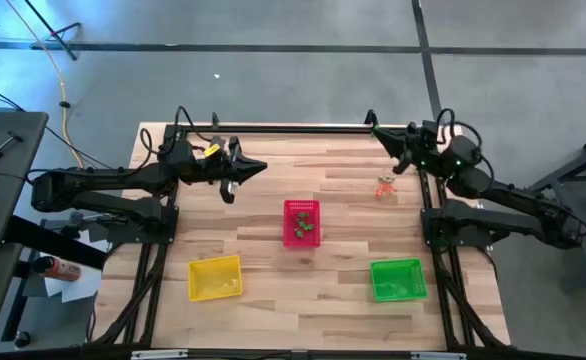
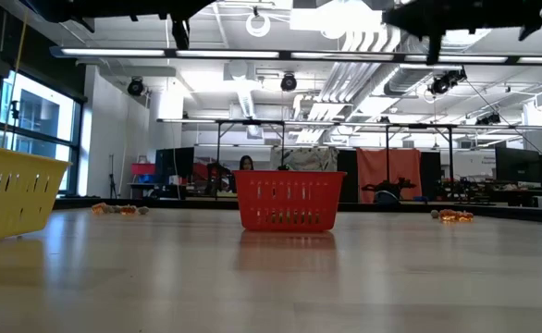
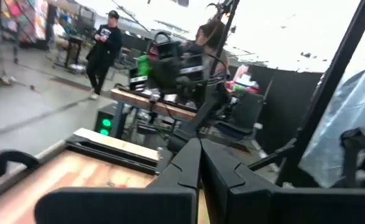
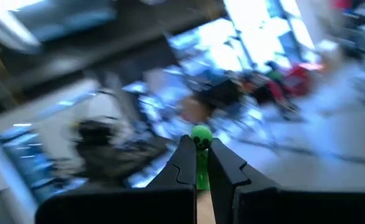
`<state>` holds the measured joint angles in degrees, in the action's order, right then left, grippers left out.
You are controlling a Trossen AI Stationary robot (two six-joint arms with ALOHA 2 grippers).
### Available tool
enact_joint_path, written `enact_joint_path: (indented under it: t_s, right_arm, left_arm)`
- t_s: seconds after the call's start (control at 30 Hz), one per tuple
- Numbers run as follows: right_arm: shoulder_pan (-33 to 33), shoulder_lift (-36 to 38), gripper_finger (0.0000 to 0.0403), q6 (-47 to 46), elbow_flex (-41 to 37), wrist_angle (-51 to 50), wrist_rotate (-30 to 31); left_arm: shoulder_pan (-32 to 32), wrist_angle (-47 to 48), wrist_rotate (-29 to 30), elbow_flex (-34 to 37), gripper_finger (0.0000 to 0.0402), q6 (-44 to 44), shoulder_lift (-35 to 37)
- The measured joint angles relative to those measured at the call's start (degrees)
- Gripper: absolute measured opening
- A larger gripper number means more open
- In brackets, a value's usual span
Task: Sort Halloween decoration
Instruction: Put the green skeleton toy into the red bin
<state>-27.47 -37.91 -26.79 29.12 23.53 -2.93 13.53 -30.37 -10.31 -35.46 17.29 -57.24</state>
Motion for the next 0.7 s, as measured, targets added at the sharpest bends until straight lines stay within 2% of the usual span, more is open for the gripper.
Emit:
enact_joint_path:
  t_s: [0.13,0.23,0.47,0.57,0.7]
  right_arm:
    - [4.6,-3.6,0.0001,2.4,0.0,8.0,-3.8]
    - [8.7,-7.3,0.0,4.9,0.7,10.0,-5.2]
    - [16.3,-19.0,0.0,16.6,9.9,4.0,-7.6]
    - [17.0,-22.9,0.0001,22.0,13.9,-1.0,-8.8]
    - [16.3,-25.9,0.0001,23.3,17.3,-4.0,-11.2]
  left_arm:
    - [-0.3,0.0,2.3,0.0,0.0001,-2.9,0.0]
    - [-0.3,0.0,2.3,0.0,0.0001,-3.9,0.0]
    - [-0.7,0.1,2.4,0.0,0.0001,-4.0,0.0]
    - [-1.4,0.1,2.3,0.0,0.0001,-4.1,0.0]
    - [-2.5,0.6,2.3,0.0,0.0001,-5.5,0.0]
